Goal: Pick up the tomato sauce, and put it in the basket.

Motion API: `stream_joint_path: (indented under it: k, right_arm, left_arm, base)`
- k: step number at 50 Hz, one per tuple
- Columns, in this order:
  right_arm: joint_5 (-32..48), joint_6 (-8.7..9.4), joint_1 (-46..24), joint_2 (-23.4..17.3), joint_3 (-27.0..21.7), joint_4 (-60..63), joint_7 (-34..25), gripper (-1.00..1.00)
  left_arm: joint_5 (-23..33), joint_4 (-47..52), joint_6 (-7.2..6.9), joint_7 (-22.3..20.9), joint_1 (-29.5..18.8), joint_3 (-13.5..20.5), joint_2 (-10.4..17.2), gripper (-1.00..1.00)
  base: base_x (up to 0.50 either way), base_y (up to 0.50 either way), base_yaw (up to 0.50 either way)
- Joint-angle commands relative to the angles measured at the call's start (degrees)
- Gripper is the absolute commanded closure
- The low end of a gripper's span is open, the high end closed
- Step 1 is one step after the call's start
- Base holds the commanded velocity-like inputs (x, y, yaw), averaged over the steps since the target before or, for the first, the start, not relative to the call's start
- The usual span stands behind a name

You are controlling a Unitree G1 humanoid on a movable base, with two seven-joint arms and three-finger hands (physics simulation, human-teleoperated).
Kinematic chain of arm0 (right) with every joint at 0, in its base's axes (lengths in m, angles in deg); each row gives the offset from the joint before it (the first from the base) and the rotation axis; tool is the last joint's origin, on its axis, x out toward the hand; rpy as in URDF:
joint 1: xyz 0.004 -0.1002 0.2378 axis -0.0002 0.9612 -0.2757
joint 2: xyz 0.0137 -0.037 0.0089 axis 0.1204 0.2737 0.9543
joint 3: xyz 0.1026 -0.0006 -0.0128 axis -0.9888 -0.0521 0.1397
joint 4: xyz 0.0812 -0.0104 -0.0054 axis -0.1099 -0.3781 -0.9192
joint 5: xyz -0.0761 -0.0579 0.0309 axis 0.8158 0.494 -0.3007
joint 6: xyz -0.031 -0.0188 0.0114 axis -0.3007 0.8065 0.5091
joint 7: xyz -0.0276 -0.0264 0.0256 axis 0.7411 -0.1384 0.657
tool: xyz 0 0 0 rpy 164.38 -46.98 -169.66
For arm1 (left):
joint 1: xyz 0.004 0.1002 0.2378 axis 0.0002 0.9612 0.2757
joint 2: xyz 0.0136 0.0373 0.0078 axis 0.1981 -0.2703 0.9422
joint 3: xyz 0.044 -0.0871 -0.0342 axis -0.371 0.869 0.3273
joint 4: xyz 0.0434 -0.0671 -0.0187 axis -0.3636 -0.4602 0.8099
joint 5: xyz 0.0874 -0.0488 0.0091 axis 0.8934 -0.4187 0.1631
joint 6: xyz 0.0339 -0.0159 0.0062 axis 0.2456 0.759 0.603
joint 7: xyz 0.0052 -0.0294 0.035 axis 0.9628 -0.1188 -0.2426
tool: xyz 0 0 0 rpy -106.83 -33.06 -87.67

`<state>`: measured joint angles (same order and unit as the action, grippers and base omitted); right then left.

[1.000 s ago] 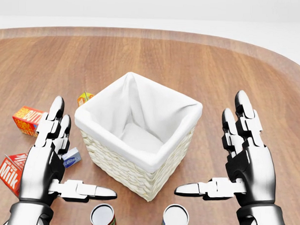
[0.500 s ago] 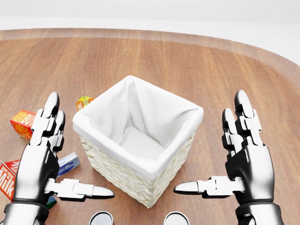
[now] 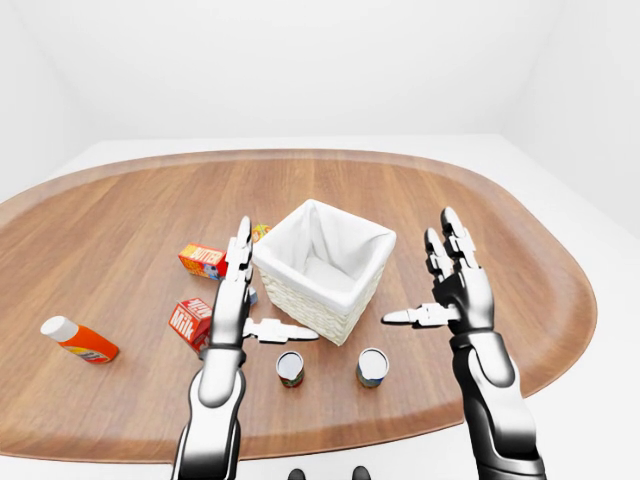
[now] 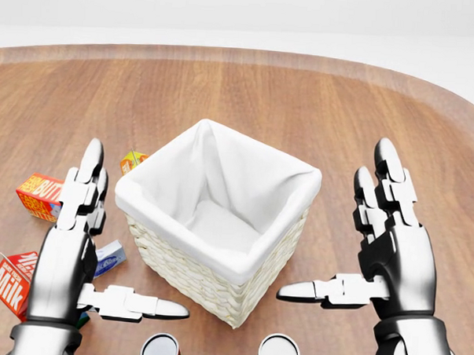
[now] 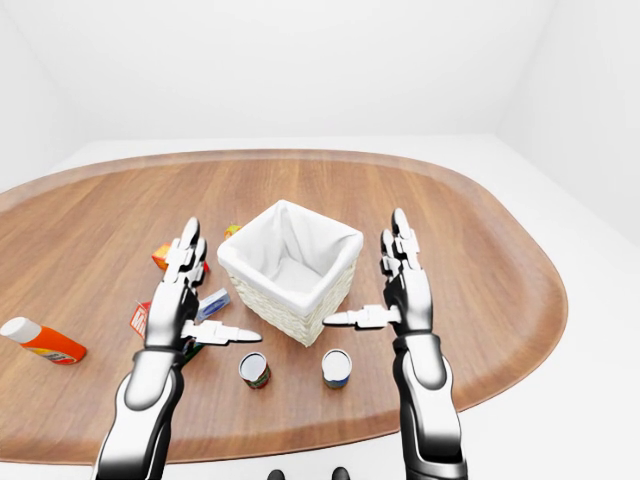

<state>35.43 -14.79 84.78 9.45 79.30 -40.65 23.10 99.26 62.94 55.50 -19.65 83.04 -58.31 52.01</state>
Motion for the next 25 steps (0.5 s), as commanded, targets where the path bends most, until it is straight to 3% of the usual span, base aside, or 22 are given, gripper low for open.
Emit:
stream_joint_path:
  k: [1,11,16,25]
  right_arm:
    - [-0.1,0.00,-0.6,-0.1,-0.2,-0.9,0.2,-1.00]
    - [-0.1,0.00,-0.5,-0.1,-0.2,-0.6,0.2,-1.00]
    - [0.9,0.00,0.6,0.2,0.7,-1.7,0.0,-1.00]
    - [0.1,0.00,-2.0,-0.3,-0.7,-2.5,0.4,-1.00]
  left_arm:
    - [1.1,2.7,0.00,0.5,0.4,-0.5,-0.2,-1.00]
    - [0.1,6.3,0.00,0.8,1.1,-0.5,-0.2,-1.00]
    - [2.7,8.5,0.00,0.7,4.8,-3.1,0.5,-1.00]
    - [3.8,7.2,0.00,1.1,6.7,-3.3,0.9,-1.00]
  base:
    - [0.00,0.00,0.00]
    - [0.00,0.00,0.00]
    - [0.00,0.00,0.00]
    - [0.00,0.00,0.00]
